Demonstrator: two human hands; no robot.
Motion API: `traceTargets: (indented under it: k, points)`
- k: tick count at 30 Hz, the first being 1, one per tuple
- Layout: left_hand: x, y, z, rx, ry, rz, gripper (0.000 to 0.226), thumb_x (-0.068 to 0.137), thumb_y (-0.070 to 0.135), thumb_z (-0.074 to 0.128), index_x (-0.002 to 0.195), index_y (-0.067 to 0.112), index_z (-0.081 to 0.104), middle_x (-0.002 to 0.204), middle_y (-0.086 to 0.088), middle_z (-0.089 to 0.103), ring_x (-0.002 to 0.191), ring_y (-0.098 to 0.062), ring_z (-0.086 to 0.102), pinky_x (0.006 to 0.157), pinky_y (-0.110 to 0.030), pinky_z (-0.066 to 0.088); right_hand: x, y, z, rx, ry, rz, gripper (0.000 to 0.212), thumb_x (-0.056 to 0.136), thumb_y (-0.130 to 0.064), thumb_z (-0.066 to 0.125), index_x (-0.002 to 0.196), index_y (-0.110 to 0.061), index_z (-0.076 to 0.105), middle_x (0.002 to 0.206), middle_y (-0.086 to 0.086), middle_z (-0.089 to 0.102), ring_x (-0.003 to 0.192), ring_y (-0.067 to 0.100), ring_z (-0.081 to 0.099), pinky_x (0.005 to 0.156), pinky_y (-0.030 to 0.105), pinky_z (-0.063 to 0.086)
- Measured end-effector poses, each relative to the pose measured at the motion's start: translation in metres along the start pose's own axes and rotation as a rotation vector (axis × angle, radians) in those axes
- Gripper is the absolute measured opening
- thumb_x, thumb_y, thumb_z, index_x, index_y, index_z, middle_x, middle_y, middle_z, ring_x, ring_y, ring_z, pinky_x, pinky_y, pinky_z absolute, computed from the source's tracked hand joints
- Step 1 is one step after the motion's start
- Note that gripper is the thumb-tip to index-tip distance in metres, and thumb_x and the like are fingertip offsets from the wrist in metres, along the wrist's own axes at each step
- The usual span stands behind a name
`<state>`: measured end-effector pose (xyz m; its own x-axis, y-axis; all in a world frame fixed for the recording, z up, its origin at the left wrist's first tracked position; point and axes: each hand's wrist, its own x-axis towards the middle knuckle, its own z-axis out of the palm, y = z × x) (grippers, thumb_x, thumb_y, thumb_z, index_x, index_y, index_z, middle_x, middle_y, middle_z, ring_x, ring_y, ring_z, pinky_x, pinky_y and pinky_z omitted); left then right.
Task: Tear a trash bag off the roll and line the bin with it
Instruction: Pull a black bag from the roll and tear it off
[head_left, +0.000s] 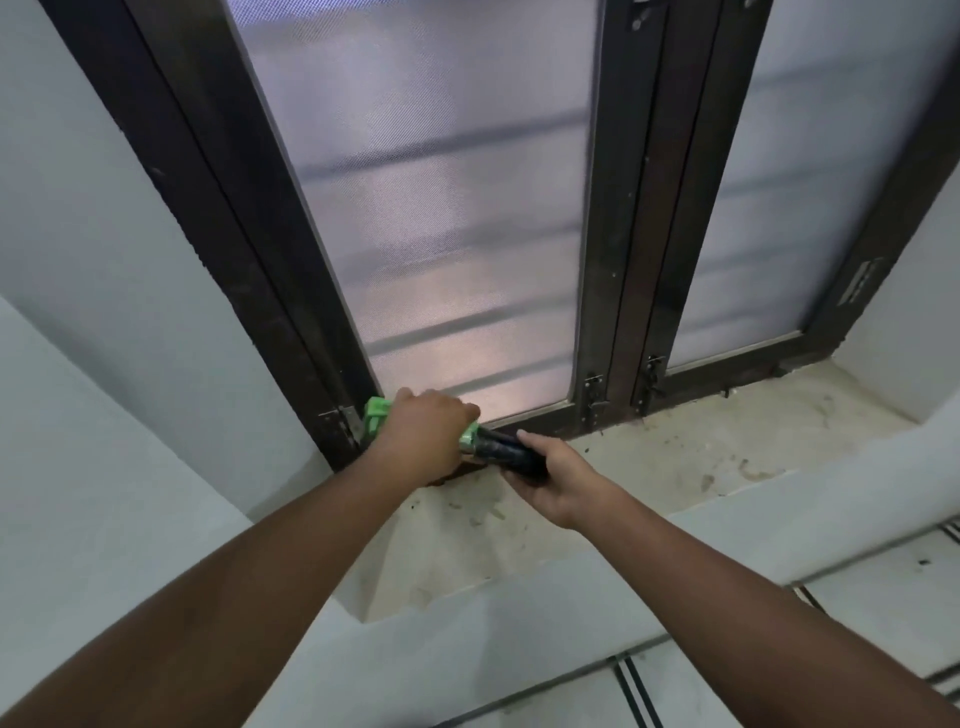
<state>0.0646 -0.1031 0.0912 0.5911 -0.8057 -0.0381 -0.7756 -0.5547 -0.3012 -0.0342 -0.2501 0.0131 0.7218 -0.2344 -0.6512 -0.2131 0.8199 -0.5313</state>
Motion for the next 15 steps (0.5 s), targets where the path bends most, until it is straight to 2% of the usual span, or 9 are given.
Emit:
traceTargets:
  k: [3,5,8,10,11,12,13,14,15]
  points:
    - [-0.015,-0.010,0.038,-0.422,-0.115,-0.219,0.046,0.082,0.029,0.075,0.127,0.031,0.064,0.118,0.002,0.068,0.110,-0.025,0.065,0.089,-0.036,0.051,0.002,-0.001,-0.012,-0.091,0.111,-0.019,0.035,0.094,-0.017,0.076,0.122,0.000,0.062,0.130,0.023,0.058,0.117,0.033,0.063,0.077,0.035,0.063]
    - [-0.026,-0.008,0.068,-0.598,-0.164,-0.300,0.061,0.084,0.031,0.079,0.141,0.027,0.059,0.132,-0.001,0.060,0.121,-0.027,0.061,0.097,-0.038,0.052,0.000,-0.001,-0.017,-0.146,0.146,-0.046,0.029,0.094,-0.015,0.076,0.115,-0.001,0.062,0.125,0.021,0.058,0.117,0.033,0.061,0.084,0.037,0.062]
    - [-0.043,-0.002,0.101,-0.524,-0.143,-0.335,0.077,0.089,0.043,0.074,0.157,0.027,0.041,0.148,-0.001,0.044,0.130,-0.028,0.047,0.104,-0.043,0.046,-0.003,0.002,-0.017,-0.158,0.142,-0.057,0.024,0.096,-0.012,0.074,0.112,0.000,0.061,0.123,0.020,0.060,0.117,0.033,0.061,0.094,0.040,0.059]
    - [-0.052,0.006,0.113,-0.411,0.017,-0.376,0.075,0.088,0.048,0.073,0.153,0.028,0.043,0.144,-0.001,0.045,0.125,-0.029,0.045,0.097,-0.046,0.047,-0.005,0.006,-0.014,-0.108,0.116,-0.035,0.028,0.097,-0.011,0.072,0.119,0.002,0.060,0.127,0.022,0.059,0.119,0.033,0.061,0.094,0.041,0.059]
    - [-0.055,0.012,0.116,-0.443,0.126,-0.418,0.068,0.087,0.049,0.074,0.147,0.027,0.050,0.138,-0.001,0.049,0.120,-0.028,0.047,0.094,-0.046,0.049,-0.006,0.007,-0.012,-0.075,0.104,-0.023,0.029,0.098,-0.010,0.070,0.122,0.002,0.059,0.129,0.023,0.059,0.120,0.034,0.061,0.094,0.042,0.059]
    - [-0.056,0.020,0.119,-0.580,0.229,-0.474,0.058,0.088,0.049,0.073,0.139,0.027,0.056,0.132,-0.001,0.052,0.116,-0.025,0.051,0.091,-0.045,0.052,-0.006,0.010,-0.010,-0.044,0.095,-0.012,0.027,0.100,-0.010,0.067,0.124,0.001,0.059,0.129,0.023,0.059,0.121,0.035,0.061,0.094,0.043,0.058]
    - [-0.057,0.028,0.115,-0.820,0.282,-0.537,0.048,0.091,0.048,0.071,0.132,0.026,0.061,0.128,0.000,0.056,0.112,-0.022,0.056,0.089,-0.044,0.055,-0.008,0.012,-0.008,-0.027,0.078,0.000,0.025,0.102,-0.011,0.063,0.124,0.000,0.059,0.129,0.024,0.059,0.121,0.036,0.061,0.094,0.043,0.058]
    - [-0.054,0.037,0.109,-1.109,0.261,-0.602,0.041,0.094,0.049,0.068,0.128,0.026,0.063,0.125,-0.001,0.061,0.108,-0.018,0.061,0.088,-0.042,0.057,-0.009,0.015,-0.005,-0.028,0.061,0.009,0.023,0.104,-0.012,0.060,0.125,-0.001,0.060,0.129,0.024,0.061,0.121,0.036,0.061,0.092,0.043,0.059]
    - [-0.052,0.047,0.103,-1.388,0.174,-0.657,0.038,0.096,0.050,0.066,0.125,0.026,0.064,0.122,-0.001,0.066,0.105,-0.018,0.066,0.086,-0.039,0.059,-0.011,0.018,-0.003,-0.045,0.042,0.015,0.023,0.105,-0.013,0.057,0.125,-0.003,0.062,0.129,0.024,0.062,0.119,0.036,0.063,0.089,0.042,0.060]
